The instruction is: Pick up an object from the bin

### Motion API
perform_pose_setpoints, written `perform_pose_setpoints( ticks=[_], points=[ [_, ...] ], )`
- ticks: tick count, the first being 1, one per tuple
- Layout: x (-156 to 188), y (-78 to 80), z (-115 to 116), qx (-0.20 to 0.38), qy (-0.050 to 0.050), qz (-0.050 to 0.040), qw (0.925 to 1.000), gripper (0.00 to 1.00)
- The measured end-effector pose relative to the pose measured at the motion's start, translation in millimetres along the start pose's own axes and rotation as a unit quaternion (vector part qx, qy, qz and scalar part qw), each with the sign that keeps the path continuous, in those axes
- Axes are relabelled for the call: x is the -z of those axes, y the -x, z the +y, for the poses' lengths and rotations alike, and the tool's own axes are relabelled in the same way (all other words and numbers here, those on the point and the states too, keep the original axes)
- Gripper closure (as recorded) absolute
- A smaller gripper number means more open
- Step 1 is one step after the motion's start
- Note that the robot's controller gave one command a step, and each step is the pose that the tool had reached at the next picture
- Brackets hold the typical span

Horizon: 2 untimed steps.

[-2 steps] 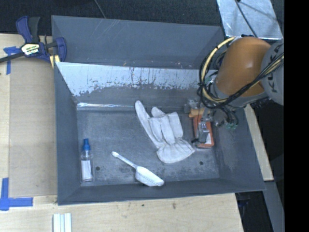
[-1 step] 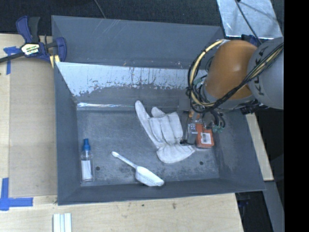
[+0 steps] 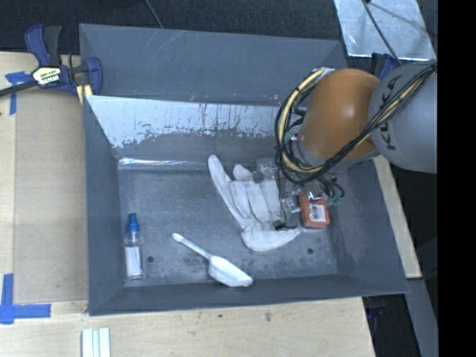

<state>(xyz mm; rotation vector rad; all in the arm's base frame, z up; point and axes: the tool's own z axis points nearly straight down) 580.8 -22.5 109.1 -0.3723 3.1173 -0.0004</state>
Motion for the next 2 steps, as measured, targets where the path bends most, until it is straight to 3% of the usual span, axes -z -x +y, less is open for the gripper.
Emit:
perform_pose_setpoints(
  ticks=[1, 2],
  points=[
    [-36.9, -6.6, -3.6, -0.010, 0.000, 0.0008, 1.0000, 1.00],
    [-36.9, -6.5, -3.6, -0.009, 0.000, 0.0008, 1.0000, 1.00]
  ],
)
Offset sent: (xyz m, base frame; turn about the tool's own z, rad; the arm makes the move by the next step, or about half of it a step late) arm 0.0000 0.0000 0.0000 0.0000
